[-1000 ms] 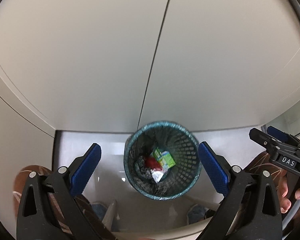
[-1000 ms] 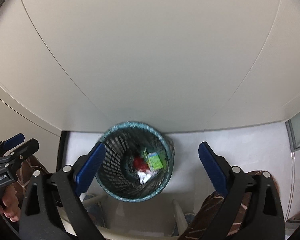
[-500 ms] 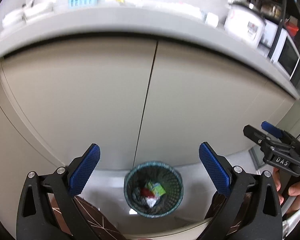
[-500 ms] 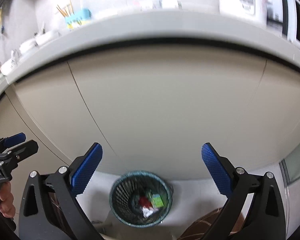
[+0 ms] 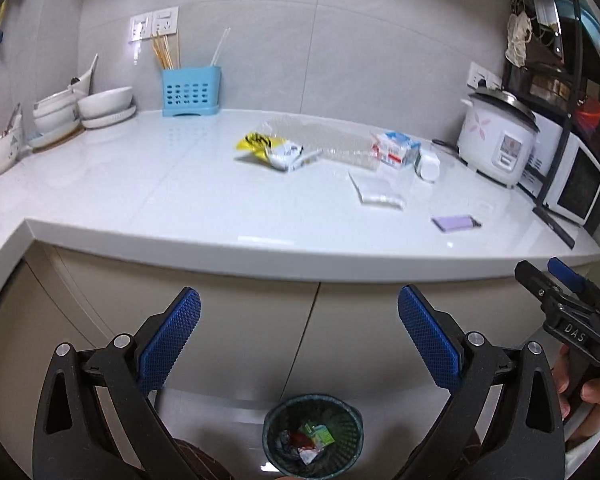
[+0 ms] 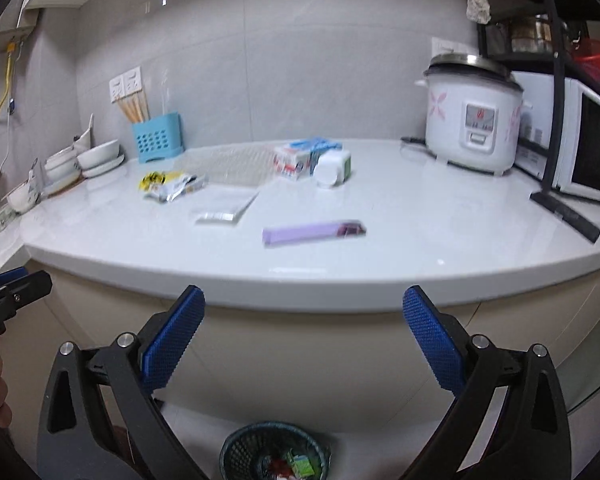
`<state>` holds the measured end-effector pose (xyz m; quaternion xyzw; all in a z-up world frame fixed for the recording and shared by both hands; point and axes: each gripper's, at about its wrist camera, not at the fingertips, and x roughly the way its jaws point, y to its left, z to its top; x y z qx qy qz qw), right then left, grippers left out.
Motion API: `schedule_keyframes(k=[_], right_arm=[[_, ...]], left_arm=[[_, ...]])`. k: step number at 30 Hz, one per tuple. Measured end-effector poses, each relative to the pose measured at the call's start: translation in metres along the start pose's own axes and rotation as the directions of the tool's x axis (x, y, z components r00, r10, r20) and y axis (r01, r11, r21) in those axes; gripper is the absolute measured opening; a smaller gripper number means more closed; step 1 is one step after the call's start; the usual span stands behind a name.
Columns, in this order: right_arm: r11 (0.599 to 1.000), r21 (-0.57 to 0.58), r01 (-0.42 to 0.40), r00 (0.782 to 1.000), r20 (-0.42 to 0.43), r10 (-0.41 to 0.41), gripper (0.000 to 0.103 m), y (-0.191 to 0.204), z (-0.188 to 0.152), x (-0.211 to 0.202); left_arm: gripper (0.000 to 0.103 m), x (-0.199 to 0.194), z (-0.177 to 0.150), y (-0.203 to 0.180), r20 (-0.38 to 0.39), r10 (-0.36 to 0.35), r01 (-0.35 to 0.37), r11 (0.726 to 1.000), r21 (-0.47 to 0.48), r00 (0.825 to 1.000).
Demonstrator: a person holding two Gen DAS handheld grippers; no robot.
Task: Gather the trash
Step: 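Raise both tools back up toward the counter, then grasp the yellow snack bag with the left tool while the right tool grasps the white bottle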
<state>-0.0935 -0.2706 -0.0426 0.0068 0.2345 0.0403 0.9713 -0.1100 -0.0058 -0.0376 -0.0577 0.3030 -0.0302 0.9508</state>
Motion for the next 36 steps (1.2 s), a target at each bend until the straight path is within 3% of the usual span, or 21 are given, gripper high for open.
schedule_keyframes(k=[6, 11, 20, 29, 36], right_arm=[[1.000, 0.002, 0.029, 1.000, -0.001, -0.029, 0.095, -0.007, 0.053, 0.012], [0.997, -0.018, 0.070, 0.997, -0.027, -0.070, 0.095, -0.006, 0.078, 0.038], [0.997, 0.014, 0.076, 0.984, -0.160, -0.073, 0.095, -0.015, 0.117, 0.108], [0.994, 0.020, 0.110, 0.961, -0.257, -0.102, 0.095, -0.028, 0.158, 0.168], [0.991, 0.047, 0.123, 0.935, -0.339, -0.100, 0.095, -0.040, 0.167, 0.226]], left_arm=[[0.097, 0.011, 0.045, 0.002, 0.025, 0.018, -0.018, 1.000, 0.007, 1.000], [0.097, 0.032, 0.073, 0.003, 0.011, 0.035, -0.035, 0.999, 0.012, 0.999], [0.097, 0.074, 0.124, 0.011, -0.004, 0.065, -0.065, 0.998, 0.005, 0.998], [0.097, 0.138, 0.164, 0.022, -0.070, 0.082, -0.081, 0.997, 0.014, 0.994], [0.097, 0.195, 0.183, 0.029, -0.135, 0.074, -0.075, 0.997, -0.003, 0.988]])
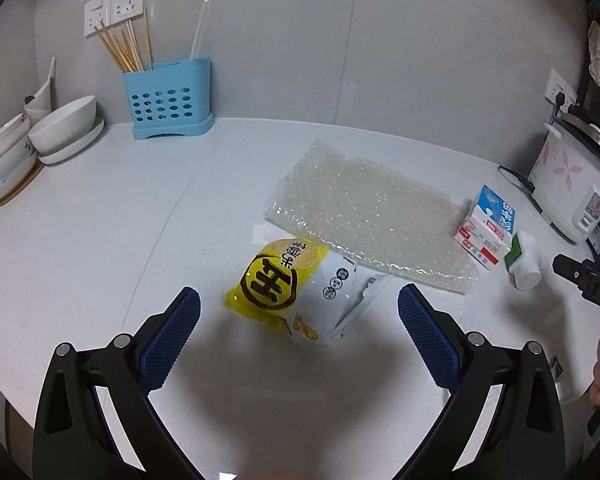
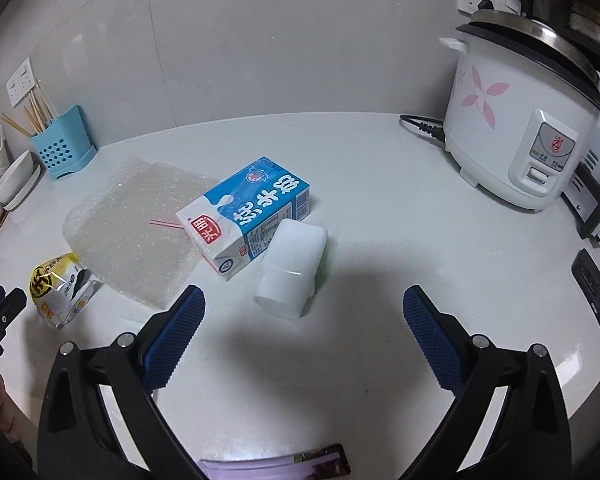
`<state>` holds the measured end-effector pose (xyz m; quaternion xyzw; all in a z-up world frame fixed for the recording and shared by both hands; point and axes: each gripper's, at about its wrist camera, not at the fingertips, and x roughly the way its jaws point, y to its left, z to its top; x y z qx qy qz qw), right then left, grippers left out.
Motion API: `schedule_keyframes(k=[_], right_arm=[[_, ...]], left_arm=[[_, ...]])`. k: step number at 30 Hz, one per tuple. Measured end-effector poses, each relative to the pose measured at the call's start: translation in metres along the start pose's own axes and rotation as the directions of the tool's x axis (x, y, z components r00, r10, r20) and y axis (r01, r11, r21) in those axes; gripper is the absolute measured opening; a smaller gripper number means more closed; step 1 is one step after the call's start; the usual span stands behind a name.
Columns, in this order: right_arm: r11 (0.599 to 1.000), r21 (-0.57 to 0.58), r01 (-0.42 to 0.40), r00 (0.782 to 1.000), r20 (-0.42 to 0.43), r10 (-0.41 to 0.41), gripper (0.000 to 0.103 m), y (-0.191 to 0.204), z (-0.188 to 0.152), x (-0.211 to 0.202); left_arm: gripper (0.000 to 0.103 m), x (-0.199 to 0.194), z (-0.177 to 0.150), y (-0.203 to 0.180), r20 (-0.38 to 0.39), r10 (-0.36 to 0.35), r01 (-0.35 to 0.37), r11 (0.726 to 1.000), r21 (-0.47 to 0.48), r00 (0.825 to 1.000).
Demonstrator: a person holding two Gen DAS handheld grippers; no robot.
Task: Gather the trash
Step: 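Grasp the yellow snack bag with the left tool while the right tool grasps the white bottle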
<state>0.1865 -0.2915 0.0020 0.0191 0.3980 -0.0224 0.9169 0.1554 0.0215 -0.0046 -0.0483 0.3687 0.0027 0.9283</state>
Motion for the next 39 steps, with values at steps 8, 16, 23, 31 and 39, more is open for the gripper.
schedule_keyframes(k=[8, 16, 23, 31, 39], right_arm=[[1.000, 0.000, 0.020, 0.998, -0.052, -0.020, 0.095, 0.002, 0.015, 0.046], [0.999, 0.007, 0.033, 0.995, -0.090, -0.032, 0.095, 0.002, 0.024, 0.072], [0.998, -0.002, 0.062, 0.992, -0.114, -0.062, 0.088, 0.004, 0.024, 0.081], [0.996, 0.009, 0.085, 0.982, -0.167, -0.083, 0.045, 0.002, 0.023, 0.089], [0.995, 0.013, 0.095, 0.988, -0.123, -0.093, 0.044, -0.003, 0.016, 0.077]], left_arm=[[0.097, 0.044, 0.016, -0.002, -0.065, -0.049, 0.048, 0.999, -0.014, 0.997], [0.097, 0.062, 0.014, -0.008, -0.111, -0.040, 0.043, 0.999, 0.023, 0.993], [0.097, 0.068, 0.014, -0.015, -0.160, -0.002, 0.014, 0.997, 0.073, 0.987], [0.076, 0.070, 0.011, -0.018, -0.224, 0.035, -0.015, 0.996, 0.088, 0.974], [0.040, 0.064, 0.008, -0.011, -0.248, 0.022, -0.012, 0.999, 0.041, 0.969]])
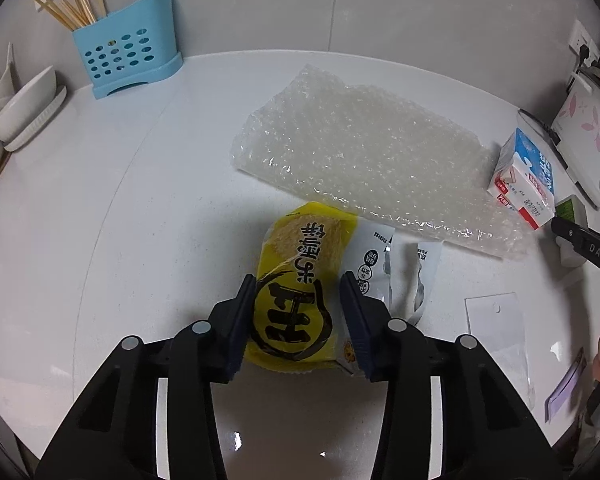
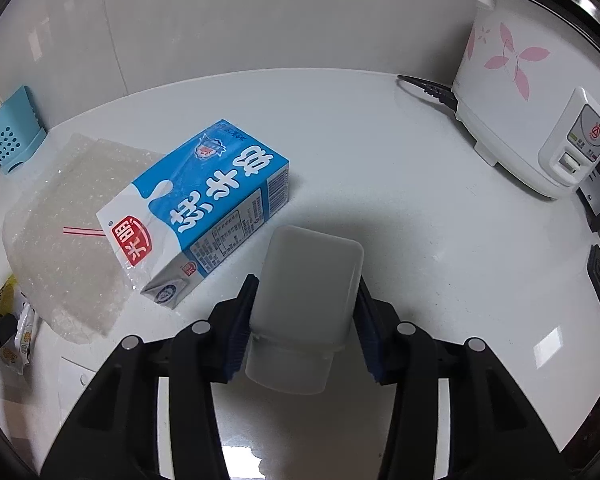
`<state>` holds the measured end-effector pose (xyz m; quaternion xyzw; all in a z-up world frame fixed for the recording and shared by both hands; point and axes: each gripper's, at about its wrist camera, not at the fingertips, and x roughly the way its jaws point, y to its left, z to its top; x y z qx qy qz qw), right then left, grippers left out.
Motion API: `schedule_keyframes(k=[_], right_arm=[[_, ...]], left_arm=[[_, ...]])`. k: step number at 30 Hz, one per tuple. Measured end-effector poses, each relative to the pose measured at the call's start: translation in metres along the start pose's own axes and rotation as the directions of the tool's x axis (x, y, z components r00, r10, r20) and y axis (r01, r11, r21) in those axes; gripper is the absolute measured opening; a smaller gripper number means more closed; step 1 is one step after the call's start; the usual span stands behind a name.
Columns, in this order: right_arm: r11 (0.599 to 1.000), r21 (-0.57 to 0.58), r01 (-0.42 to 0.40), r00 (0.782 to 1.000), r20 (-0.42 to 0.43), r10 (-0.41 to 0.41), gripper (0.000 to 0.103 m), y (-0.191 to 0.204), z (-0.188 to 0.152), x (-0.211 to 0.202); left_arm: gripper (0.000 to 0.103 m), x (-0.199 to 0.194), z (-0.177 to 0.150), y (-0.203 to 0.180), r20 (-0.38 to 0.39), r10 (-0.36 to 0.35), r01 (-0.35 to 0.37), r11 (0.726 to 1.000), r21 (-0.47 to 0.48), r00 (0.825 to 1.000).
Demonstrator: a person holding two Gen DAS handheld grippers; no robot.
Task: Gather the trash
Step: 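Grasp the yellow snack bag with the left tool while the right tool grasps the white bottle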
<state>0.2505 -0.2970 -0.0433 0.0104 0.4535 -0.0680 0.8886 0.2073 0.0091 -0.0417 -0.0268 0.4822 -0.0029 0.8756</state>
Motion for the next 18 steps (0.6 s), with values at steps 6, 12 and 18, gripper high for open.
schedule_keyframes(k=[6, 12, 18], right_arm=[[1.000, 0.007, -0.006, 1.000, 0.009, 0.006, 0.044, -0.004, -0.003, -0.009], [1.000, 0.008, -0.008, 1.000, 0.021, 0.008, 0.044, -0.006, -0.008, -0.021], [1.000, 0.007, -0.013, 0.999, 0.043, 0.012, 0.044, -0.009, -0.012, -0.036]], left_arm=[[0.019, -0.012, -0.003, -0.006, 0.026, -0.012, 0.011, 1.000, 0.013, 1.000], [0.013, -0.026, -0.007, -0.008, 0.054, -0.023, 0.022, 1.000, 0.019, 0.998], [0.012, -0.042, -0.015, -0.009, 0.080, -0.033, 0.031, 0.999, 0.022, 0.996]])
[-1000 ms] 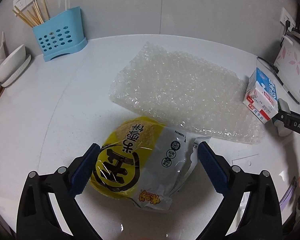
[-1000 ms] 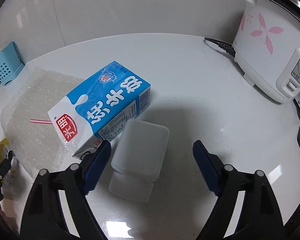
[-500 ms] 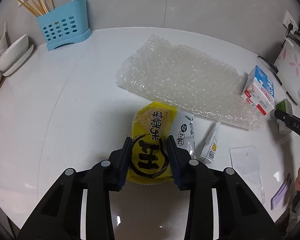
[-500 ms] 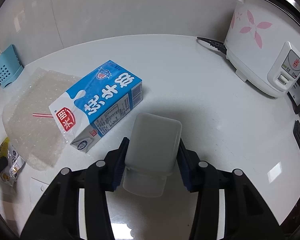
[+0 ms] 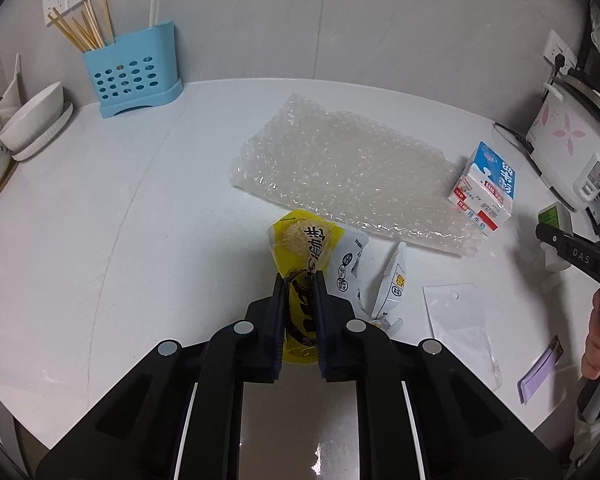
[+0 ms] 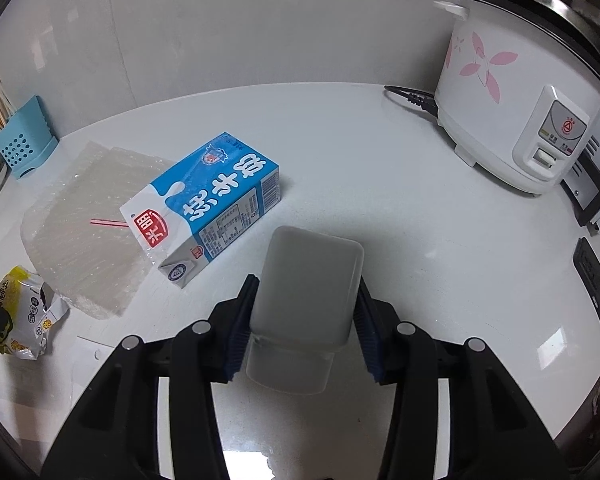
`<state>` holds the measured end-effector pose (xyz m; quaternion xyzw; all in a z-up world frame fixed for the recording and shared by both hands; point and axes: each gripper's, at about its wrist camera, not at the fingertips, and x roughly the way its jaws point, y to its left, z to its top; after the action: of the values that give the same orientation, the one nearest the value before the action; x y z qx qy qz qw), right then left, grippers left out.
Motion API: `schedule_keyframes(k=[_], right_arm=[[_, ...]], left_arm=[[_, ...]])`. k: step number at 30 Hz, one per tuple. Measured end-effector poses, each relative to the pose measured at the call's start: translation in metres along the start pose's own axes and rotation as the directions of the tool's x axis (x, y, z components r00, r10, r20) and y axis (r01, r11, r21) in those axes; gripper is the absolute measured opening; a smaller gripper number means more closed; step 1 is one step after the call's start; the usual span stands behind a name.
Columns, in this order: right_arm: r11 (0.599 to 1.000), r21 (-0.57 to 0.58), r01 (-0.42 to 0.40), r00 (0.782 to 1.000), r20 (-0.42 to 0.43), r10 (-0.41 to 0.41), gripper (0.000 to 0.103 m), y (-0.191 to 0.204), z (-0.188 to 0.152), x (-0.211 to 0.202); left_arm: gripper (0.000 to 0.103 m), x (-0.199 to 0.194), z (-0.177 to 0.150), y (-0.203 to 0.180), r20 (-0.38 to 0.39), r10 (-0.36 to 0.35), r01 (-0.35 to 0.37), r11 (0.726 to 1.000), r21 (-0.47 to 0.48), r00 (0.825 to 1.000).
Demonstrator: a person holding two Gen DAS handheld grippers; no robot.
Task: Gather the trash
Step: 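Grasp the yellow snack bag with the left tool while the right tool grasps the white bottle, then carry the snack bag and white bottle down over the wastebasket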
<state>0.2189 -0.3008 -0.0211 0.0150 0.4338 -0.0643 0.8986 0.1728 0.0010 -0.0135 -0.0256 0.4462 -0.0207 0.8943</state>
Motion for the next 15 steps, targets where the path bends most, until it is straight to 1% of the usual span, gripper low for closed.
schedule_keyframes(k=[6, 15], right_arm=[[1.000, -0.011, 0.000, 1.000, 0.025, 0.001, 0.044, -0.002, -0.009, -0.018], [0.999, -0.014, -0.029, 0.997, 0.067, 0.030, 0.044, -0.004, -0.030, -0.056]], left_arm=[[0.012, -0.022, -0.008, -0.002, 0.032, -0.012, 0.012, 1.000, 0.003, 0.999], [0.012, -0.061, -0.022, -0.004, 0.098, -0.025, 0.024, 1.000, 0.005, 0.995]])
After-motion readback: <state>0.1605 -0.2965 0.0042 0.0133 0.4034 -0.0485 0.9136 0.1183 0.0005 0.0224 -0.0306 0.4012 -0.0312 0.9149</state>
